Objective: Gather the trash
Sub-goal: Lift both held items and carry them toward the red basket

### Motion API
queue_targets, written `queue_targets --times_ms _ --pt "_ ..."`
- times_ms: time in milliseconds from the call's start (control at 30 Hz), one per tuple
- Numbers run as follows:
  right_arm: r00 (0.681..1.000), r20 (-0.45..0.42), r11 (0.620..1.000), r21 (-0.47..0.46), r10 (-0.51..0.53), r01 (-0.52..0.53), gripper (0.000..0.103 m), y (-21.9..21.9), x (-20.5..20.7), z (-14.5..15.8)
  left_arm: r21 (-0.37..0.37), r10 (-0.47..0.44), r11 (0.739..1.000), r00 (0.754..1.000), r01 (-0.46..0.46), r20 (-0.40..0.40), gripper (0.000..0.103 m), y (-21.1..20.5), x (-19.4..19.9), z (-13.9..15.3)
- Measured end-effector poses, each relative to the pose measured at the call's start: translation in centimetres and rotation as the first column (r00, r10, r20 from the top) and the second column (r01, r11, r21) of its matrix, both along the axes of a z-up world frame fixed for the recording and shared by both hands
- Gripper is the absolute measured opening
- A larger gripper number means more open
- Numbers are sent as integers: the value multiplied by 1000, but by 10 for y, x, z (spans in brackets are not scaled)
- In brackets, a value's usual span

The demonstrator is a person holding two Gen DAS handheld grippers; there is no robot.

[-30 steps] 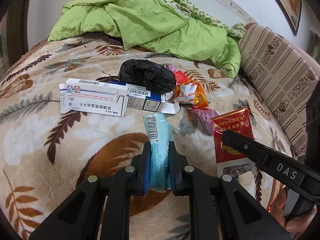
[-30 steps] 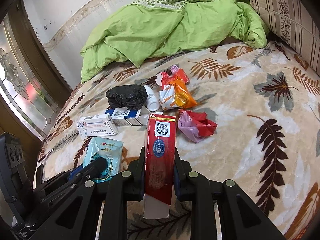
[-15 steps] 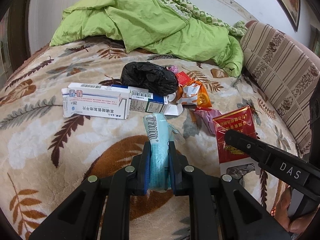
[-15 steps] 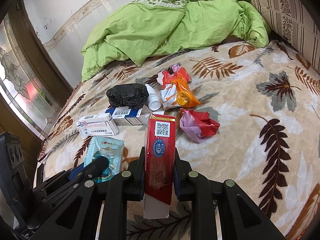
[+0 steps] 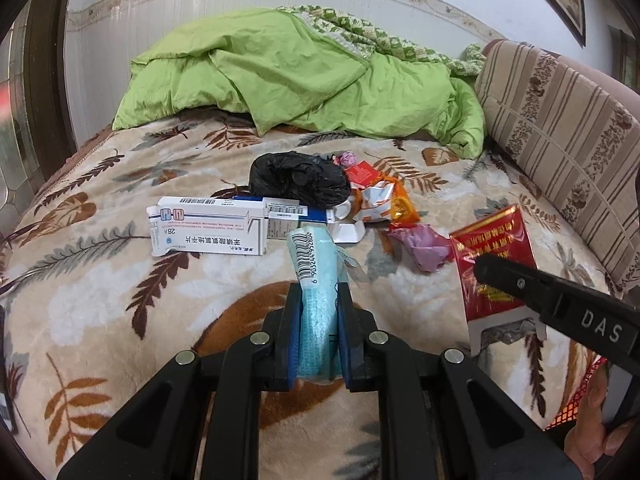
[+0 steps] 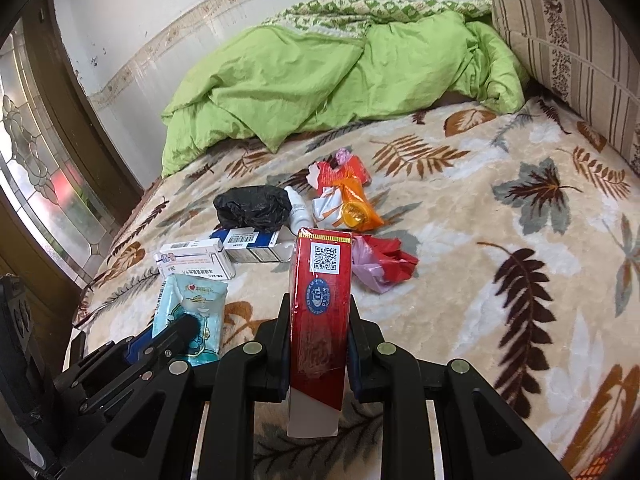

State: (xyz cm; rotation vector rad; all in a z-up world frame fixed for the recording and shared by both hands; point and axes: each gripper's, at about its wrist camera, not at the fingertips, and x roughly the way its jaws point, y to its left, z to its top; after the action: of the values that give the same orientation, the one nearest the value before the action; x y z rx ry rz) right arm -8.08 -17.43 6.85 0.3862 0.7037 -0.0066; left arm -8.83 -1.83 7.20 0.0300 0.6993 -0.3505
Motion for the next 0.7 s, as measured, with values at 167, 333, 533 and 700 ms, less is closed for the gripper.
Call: queue_targets --times_ms 167,333,533,700 --pt "1000 4 1000 1 8 -8 23 -3 -31 3 2 -20 1000 1000 20 23 15 -9 -19 7" --pt "1000 18 1000 9 2 -2 23 -9 -60 11 15 -61 998 998 61 34 15 -27 -40 12" --pt "999 32 1000 22 -22 21 23 -24 -89 19 59 -105 993 993 101 59 15 -46 -64 16" --pt "999 37 999 32 -37 36 23 -34 -109 24 70 -134 989 989 129 63 15 -57 -81 20"
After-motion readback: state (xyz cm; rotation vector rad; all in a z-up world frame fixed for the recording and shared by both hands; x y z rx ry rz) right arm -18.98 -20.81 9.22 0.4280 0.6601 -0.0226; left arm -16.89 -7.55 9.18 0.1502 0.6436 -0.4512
